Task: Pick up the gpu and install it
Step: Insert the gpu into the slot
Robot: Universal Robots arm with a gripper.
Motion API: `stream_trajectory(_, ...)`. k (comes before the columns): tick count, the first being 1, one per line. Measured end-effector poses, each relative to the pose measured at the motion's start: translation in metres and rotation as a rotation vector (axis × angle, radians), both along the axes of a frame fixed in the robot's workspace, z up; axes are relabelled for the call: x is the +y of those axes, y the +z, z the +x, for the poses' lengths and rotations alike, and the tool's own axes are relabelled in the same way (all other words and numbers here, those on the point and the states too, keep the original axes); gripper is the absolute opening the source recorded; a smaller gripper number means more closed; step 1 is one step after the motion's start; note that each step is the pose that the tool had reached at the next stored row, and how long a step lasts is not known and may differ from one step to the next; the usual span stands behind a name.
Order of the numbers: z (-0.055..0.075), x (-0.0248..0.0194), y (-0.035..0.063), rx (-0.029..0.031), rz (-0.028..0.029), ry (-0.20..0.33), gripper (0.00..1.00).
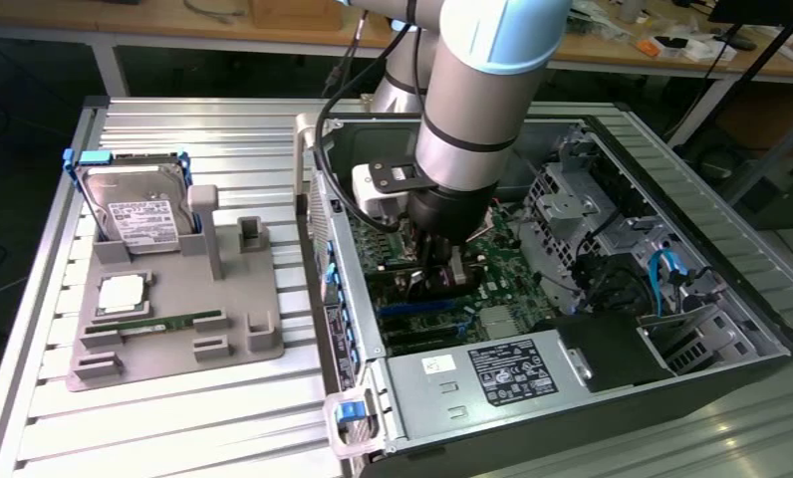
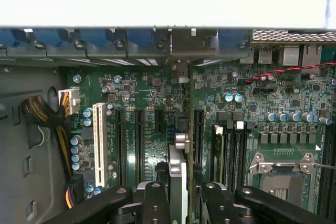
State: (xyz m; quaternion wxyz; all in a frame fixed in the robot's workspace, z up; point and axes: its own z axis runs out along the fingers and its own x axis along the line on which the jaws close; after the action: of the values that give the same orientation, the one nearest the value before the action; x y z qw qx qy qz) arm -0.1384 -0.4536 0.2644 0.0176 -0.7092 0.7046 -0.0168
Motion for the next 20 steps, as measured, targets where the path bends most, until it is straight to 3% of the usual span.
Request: stream_trajectory(20,-0.0010,0.0000,0.0011,0.0000,0.0000,0.000,0.28)
